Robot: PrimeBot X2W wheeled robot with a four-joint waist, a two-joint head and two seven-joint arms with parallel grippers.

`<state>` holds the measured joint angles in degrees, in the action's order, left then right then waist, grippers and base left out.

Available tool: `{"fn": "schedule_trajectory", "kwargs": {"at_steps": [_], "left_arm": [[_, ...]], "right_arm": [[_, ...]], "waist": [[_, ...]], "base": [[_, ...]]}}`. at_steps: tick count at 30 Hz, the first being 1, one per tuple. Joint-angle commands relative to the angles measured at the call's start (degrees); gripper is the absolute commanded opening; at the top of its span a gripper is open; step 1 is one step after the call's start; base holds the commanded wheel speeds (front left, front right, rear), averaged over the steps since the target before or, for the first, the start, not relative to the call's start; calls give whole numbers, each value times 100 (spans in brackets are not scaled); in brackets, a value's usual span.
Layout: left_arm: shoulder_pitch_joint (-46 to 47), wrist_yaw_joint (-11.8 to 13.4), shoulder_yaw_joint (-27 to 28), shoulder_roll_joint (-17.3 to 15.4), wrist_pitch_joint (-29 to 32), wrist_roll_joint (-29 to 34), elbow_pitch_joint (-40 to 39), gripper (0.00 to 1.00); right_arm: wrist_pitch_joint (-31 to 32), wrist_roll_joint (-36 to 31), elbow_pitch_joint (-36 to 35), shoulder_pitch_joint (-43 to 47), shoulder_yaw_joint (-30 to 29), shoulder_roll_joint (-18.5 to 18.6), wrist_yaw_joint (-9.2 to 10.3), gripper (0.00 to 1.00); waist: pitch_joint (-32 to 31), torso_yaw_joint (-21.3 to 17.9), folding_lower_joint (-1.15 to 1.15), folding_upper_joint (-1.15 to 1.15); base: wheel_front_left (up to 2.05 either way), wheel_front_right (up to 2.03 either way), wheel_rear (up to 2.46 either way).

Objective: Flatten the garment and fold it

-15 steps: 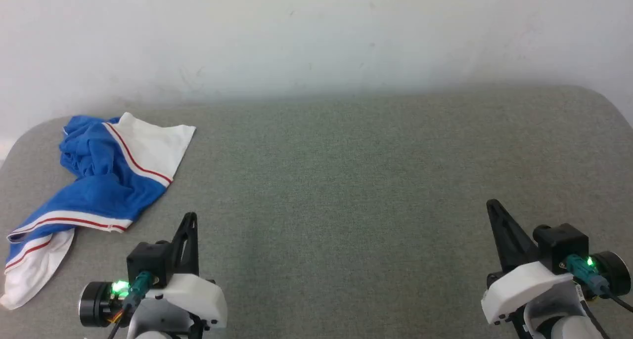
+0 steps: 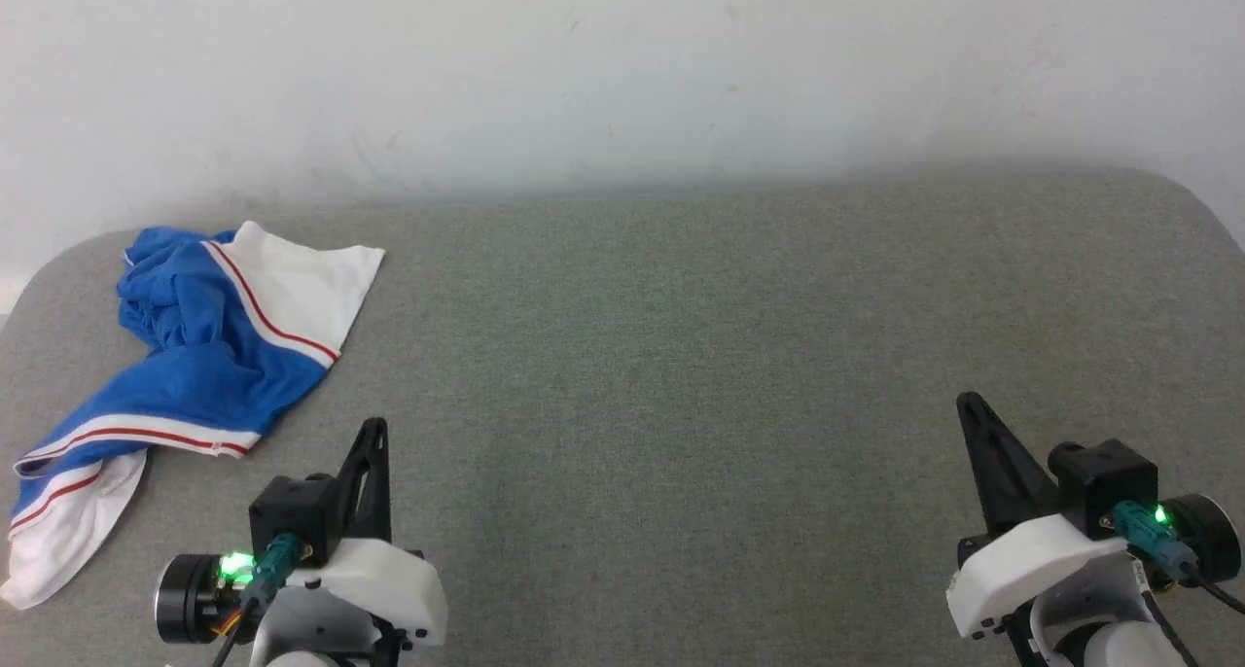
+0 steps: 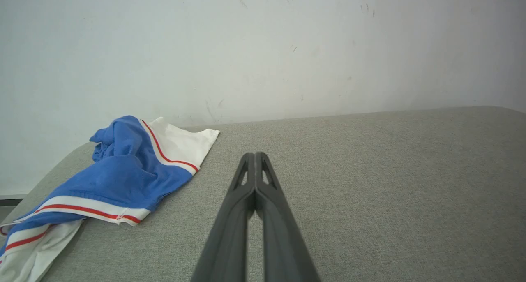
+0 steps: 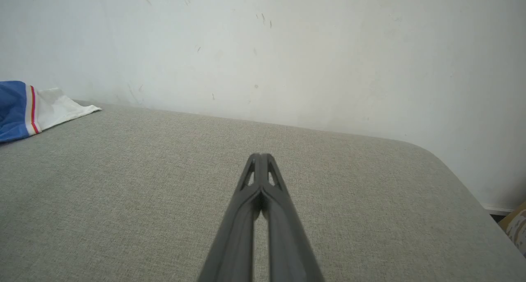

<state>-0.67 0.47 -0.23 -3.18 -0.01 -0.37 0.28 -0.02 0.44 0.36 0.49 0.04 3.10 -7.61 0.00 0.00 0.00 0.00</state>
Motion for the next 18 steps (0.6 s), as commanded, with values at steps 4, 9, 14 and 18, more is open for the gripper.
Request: {"fn": "schedule_trajectory", "kwargs": {"at_steps": [4, 9, 14, 18], "left_arm": [[67, -47, 23, 30, 1, 37, -28, 0], [67, -47, 23, 30, 1, 37, -28, 0], [-5, 2, -4, -2, 0, -2, 9, 100], [-17, 2, -5, -1, -37, -24, 18, 100]], "right_arm": [[2, -44, -36, -49, -4, -23, 12, 0], [2, -44, -36, -49, -4, -23, 12, 0], [0, 1, 12, 0, 0, 5, 0, 100], [-37, 37, 30, 6, -30, 5, 0, 100]], "waist": [[0, 0, 0, 0], [0, 0, 0, 0], [0, 0, 0, 0], [1, -1, 0, 0]], "base": [[0, 0, 0], [0, 0, 0], [0, 0, 0], [0, 0, 0]]}}
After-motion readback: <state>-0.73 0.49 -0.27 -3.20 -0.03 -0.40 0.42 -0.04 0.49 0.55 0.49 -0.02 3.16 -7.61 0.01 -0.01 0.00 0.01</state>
